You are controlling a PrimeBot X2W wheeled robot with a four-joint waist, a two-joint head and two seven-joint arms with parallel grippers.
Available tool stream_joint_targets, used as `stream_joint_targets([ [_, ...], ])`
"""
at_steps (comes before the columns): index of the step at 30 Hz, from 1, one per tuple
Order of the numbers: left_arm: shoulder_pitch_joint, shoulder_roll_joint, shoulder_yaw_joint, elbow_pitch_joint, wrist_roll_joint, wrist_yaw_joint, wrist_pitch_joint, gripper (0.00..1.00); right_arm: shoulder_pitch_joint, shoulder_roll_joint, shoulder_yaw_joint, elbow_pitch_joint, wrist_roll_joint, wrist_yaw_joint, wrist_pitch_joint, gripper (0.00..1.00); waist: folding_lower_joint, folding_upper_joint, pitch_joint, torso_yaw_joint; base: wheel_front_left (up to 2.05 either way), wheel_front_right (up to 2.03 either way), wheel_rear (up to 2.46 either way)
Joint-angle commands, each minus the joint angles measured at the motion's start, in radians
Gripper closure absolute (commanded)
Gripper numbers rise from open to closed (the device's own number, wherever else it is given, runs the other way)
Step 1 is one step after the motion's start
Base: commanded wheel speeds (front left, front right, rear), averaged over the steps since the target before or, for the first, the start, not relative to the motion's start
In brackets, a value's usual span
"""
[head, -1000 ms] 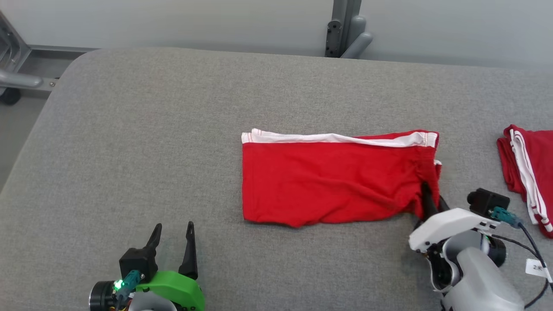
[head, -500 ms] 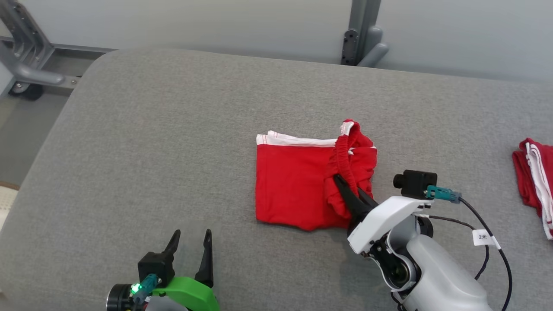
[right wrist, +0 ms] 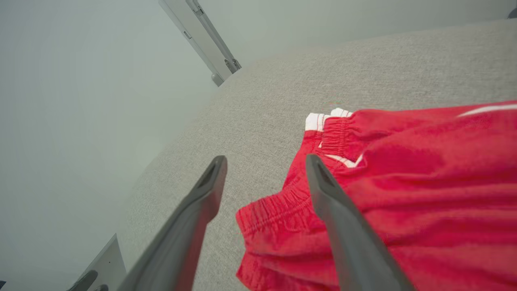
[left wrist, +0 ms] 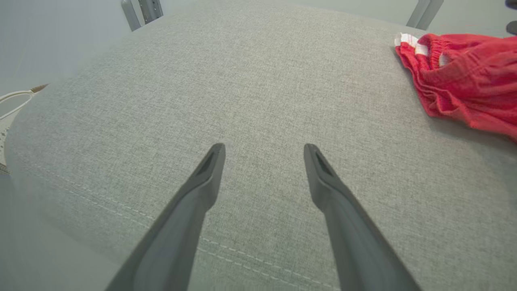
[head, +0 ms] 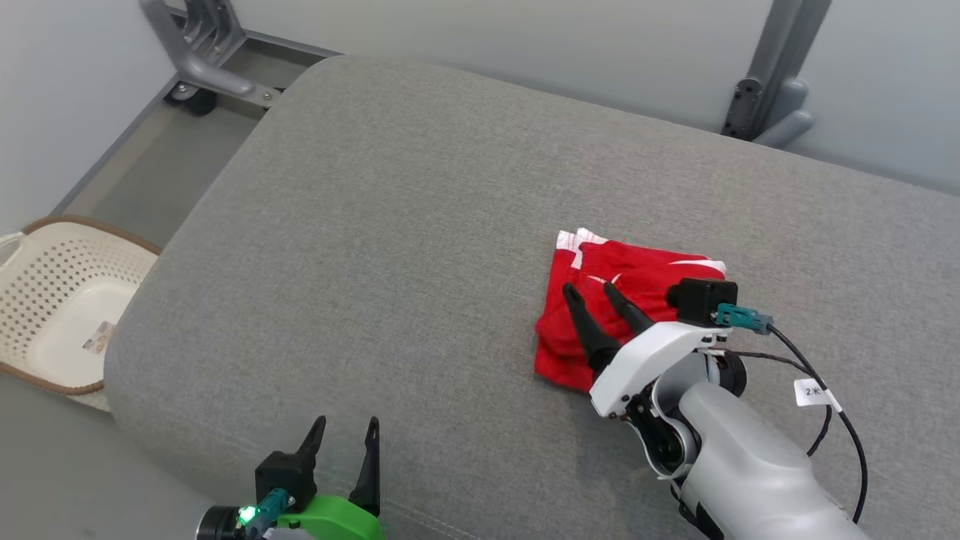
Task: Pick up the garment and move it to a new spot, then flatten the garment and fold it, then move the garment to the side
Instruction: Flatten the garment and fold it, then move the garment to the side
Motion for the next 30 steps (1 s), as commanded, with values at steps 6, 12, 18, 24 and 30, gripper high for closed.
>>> stream_joint_targets([
  [6,0.016,0.002,0.033,-0.018,0.011,0.007,-0.002,0.0,-0.017,-0.006,-0.003,0.051,0.021,0.0,-0.048,0.0,0.0,0.0,-0.017,0.003,0.0,0.0,0.0],
  [12,0.018,0.002,0.073,-0.05,0.028,0.008,-0.002,0.0,0.064,-0.053,-0.181,-0.056,-0.2,0.0,-0.049,0.0,0.0,0.0,-0.026,-0.104,0.0,0.0,0.0],
  [18,0.028,0.003,0.112,-0.078,0.037,0.012,-0.002,0.0,0.217,-0.065,-0.375,-0.169,-0.412,0.0,-0.049,0.0,0.0,0.0,-0.039,-0.208,0.0,0.0,0.0],
  [24,0.049,0.003,0.149,-0.094,0.05,0.014,-0.002,0.0,0.326,-0.038,-0.49,-0.23,-0.53,0.0,-0.049,0.0,0.0,0.0,-0.049,-0.281,0.0,0.0,0.0],
  [30,0.069,0.003,0.188,-0.119,0.082,0.008,-0.002,0.0,0.383,-0.014,-0.55,-0.292,-0.615,0.0,-0.049,0.0,0.0,0.0,-0.059,-0.349,0.0,0.0,0.0],
])
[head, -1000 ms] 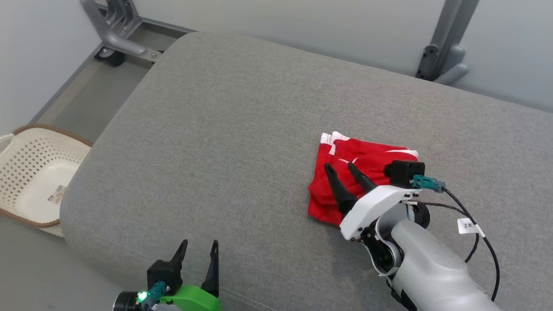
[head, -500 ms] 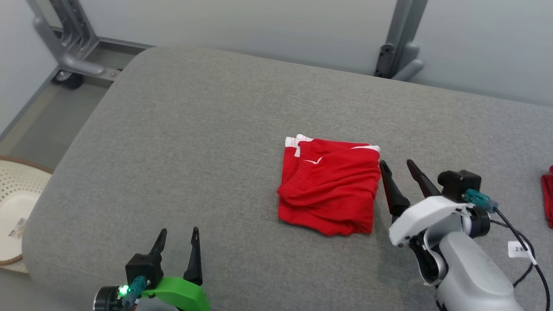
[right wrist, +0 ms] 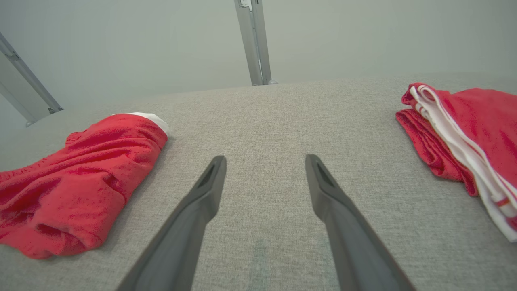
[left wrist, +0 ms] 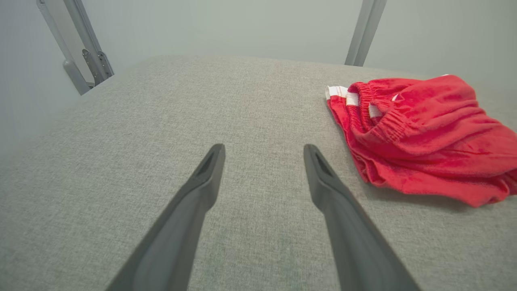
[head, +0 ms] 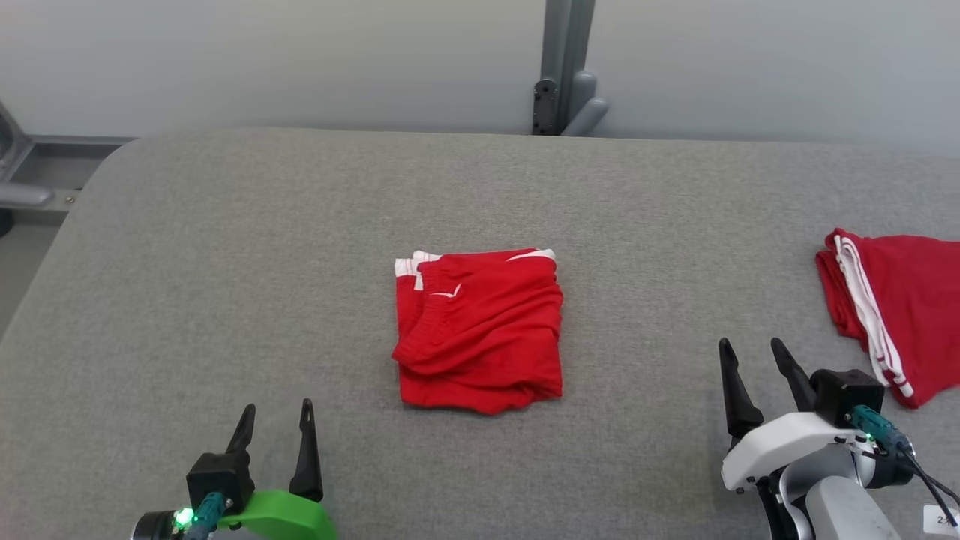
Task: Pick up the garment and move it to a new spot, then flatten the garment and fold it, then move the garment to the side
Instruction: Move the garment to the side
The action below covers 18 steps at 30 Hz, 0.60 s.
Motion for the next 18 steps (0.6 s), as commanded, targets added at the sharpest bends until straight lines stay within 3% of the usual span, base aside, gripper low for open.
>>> stream_joint_targets([
  [1,0.02,0.004,0.01,-0.005,0.009,-0.002,-0.003,0.0,0.017,0.004,-0.006,-0.012,-0.014,0.0,-0.003,0.0,0.0,0.0,-0.015,-0.051,0.0,0.0,0.0],
  [10,0.058,0.004,0.07,-0.046,0.038,-0.008,-0.002,0.0,0.037,0.015,-0.009,-0.077,-0.043,0.0,-0.003,0.0,0.0,0.0,-0.044,-0.127,0.0,0.0,0.0],
  [18,0.072,0.004,0.078,-0.065,0.043,-0.021,-0.002,0.0,0.044,0.016,0.012,-0.095,-0.015,0.0,-0.003,0.0,0.0,0.0,-0.046,-0.141,0.0,0.0,0.0],
])
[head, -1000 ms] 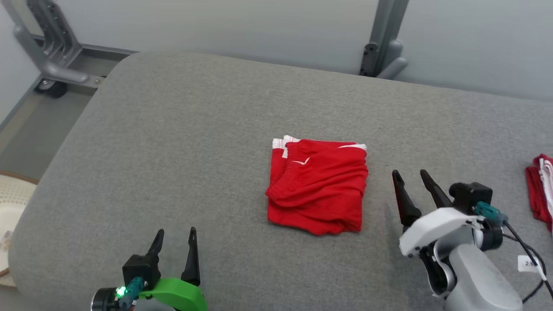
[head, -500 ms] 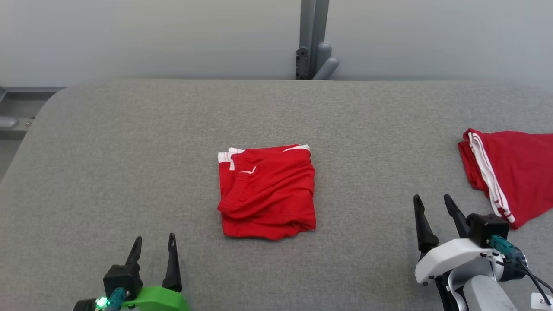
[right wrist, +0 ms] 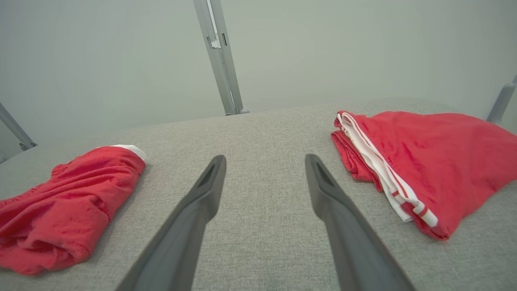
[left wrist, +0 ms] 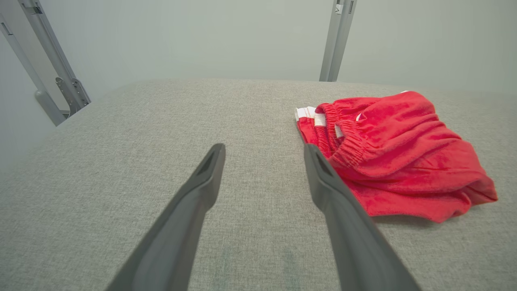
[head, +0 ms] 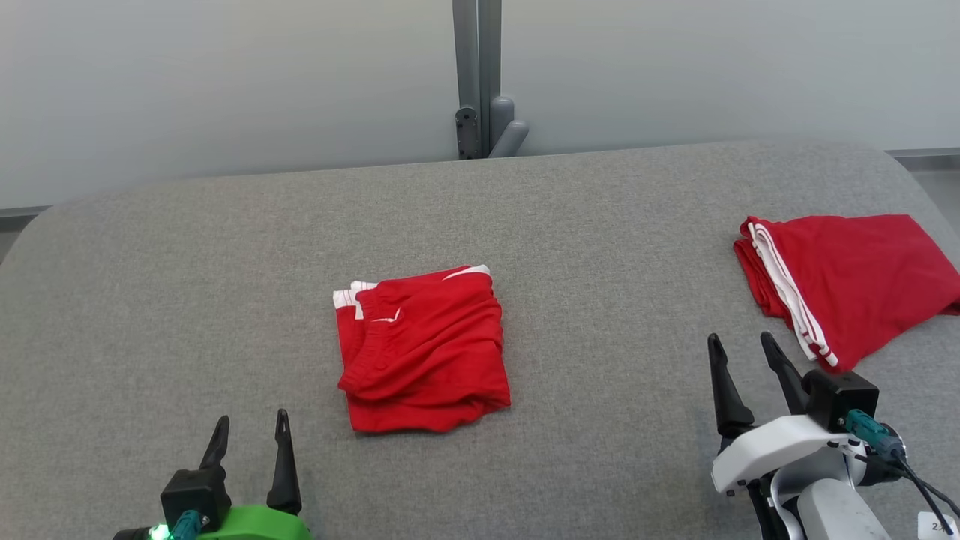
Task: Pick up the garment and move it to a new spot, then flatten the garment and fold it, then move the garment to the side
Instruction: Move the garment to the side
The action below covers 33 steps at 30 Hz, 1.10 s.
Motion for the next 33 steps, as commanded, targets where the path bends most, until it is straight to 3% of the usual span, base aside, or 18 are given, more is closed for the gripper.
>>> stream_joint_targets([
  [1,0.017,0.004,-0.001,-0.002,0.003,-0.003,-0.002,0.0,0.009,-0.002,0.002,-0.006,0.007,0.0,-0.002,0.0,0.0,-0.0001,0.002,0.001,0.0,0.0,0.0],
  [7,0.011,0.004,-0.017,0.002,-0.002,-0.005,-0.002,0.0,0.009,-0.002,0.015,0.0,0.036,0.0,-0.002,0.0,0.0,-0.0001,0.02,0.021,0.0,0.0,0.0],
  [15,-0.041,0.004,-0.077,0.014,-0.021,-0.002,-0.002,0.0,-0.146,-0.002,0.207,0.061,0.078,0.0,-0.002,0.0,0.0,-0.0001,0.09,0.109,0.0,0.0,0.0],
  [25,-0.071,0.004,-0.141,0.044,-0.041,0.005,-0.002,0.0,-0.342,-0.003,0.37,0.36,0.141,0.0,0.014,0.0,0.0,-0.0001,0.125,0.259,0.0,0.0,0.0],
  [33,-0.07,0.004,-0.14,0.056,-0.034,0.001,-0.002,0.0,-0.406,-0.003,0.459,0.547,0.22,0.0,0.098,0.0,0.0,-0.0001,0.137,0.298,0.0,0.0,0.0],
])
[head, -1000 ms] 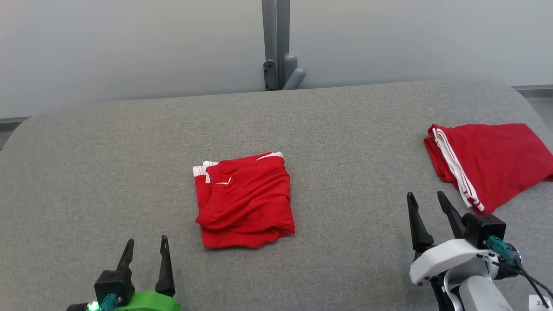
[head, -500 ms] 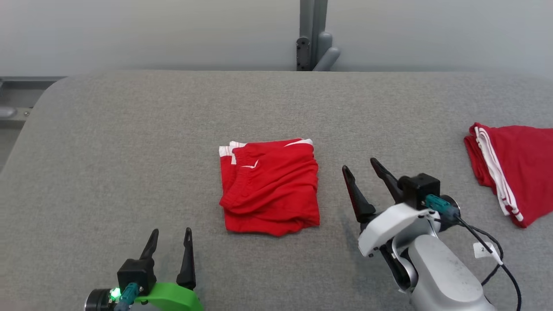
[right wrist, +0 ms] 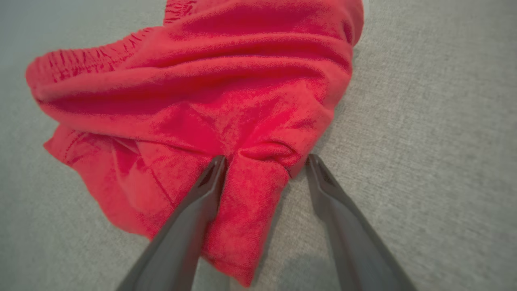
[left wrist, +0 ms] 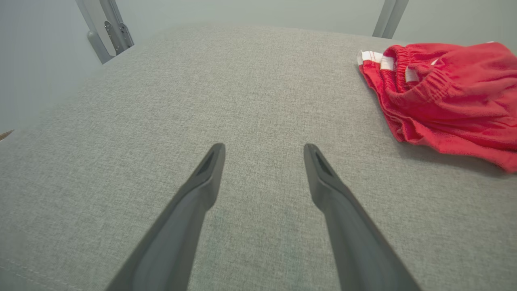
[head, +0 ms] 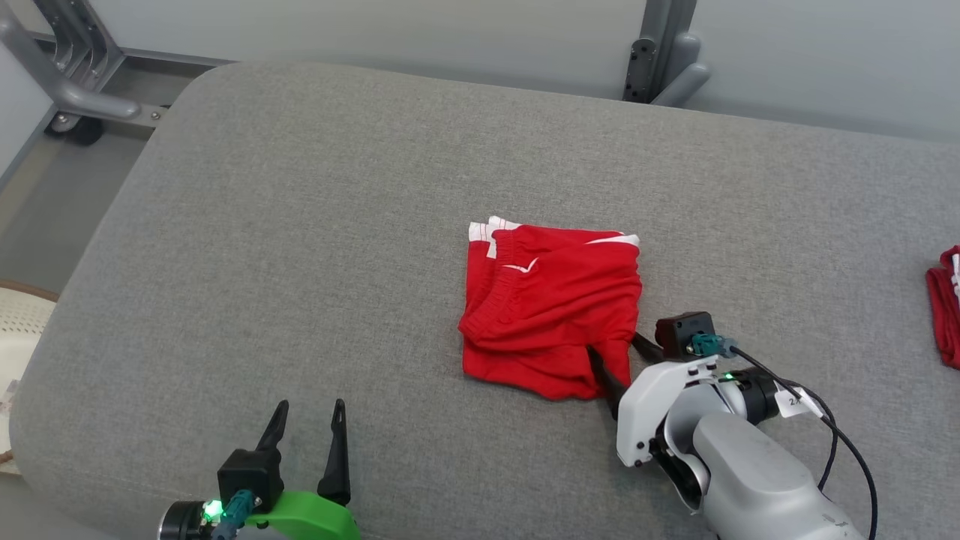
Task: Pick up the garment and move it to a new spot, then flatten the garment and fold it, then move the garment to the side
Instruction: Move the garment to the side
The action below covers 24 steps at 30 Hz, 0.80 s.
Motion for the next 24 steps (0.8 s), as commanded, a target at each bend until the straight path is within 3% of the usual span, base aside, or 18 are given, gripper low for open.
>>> stream_joint_targets([
  [1,-0.014,0.003,-0.002,0.001,0.004,0.001,-0.002,0.0,-0.01,-0.005,0.039,0.028,0.032,0.0,0.026,0.0,0.0,0.0,0.015,0.025,0.0,0.0,0.0],
  [2,-0.016,0.003,-0.003,0.001,0.004,0.002,-0.002,0.0,-0.007,-0.004,0.055,0.038,0.044,0.0,0.037,0.0,0.0,0.0,0.014,0.025,0.0,0.0,0.0],
  [3,-0.016,0.003,-0.004,0.002,0.005,0.002,-0.002,0.0,-0.007,-0.004,0.066,0.046,0.056,0.0,0.036,0.6,0.0,0.0,0.011,0.023,0.0,0.0,0.0],
  [4,-0.016,0.003,-0.005,0.002,0.007,0.001,-0.002,0.0,-0.009,-0.004,0.075,0.055,0.057,0.0,0.03,0.89,0.0,0.0,0.006,0.021,0.0,0.0,0.0],
  [5,-0.013,0.003,-0.006,0.004,0.008,0.0,-0.002,0.0,-0.008,-0.004,0.083,0.066,0.063,0.0,0.028,1.0,0.0,0.0,0.0,0.018,0.0,0.0,0.0],
  [11,0.014,0.003,-0.01,0.011,0.014,-0.008,-0.002,0.0,-0.024,-0.008,0.07,0.119,0.073,-0.001,-0.043,1.0,0.0,0.0,-0.047,-0.02,0.0,0.0,0.0],
  [16,0.031,0.003,-0.01,0.003,0.025,-0.017,-0.002,0.0,-0.017,-0.006,0.046,0.147,0.077,-0.001,-0.079,1.0,0.0,0.0,-0.091,-0.099,0.0,0.0,0.0],
  [17,0.03,0.003,-0.014,-0.011,0.019,-0.018,-0.002,0.0,-0.016,-0.007,0.031,0.158,0.061,-0.001,-0.089,1.0,0.0,0.0,-0.099,-0.178,0.0,0.0,0.0],
  [23,-0.017,0.003,-0.033,-0.03,0.004,-0.016,-0.002,0.0,-0.021,-0.006,0.03,0.152,0.044,-0.001,-0.095,1.0,0.0,0.0,-0.077,-0.387,0.0,0.0,0.0],
  [24,-0.035,0.003,-0.039,-0.035,-0.004,-0.012,-0.002,0.0,-0.03,-0.006,0.032,0.145,0.042,-0.001,-0.095,1.0,0.0,0.0,-0.062,-0.457,0.0,0.0,0.0],
])
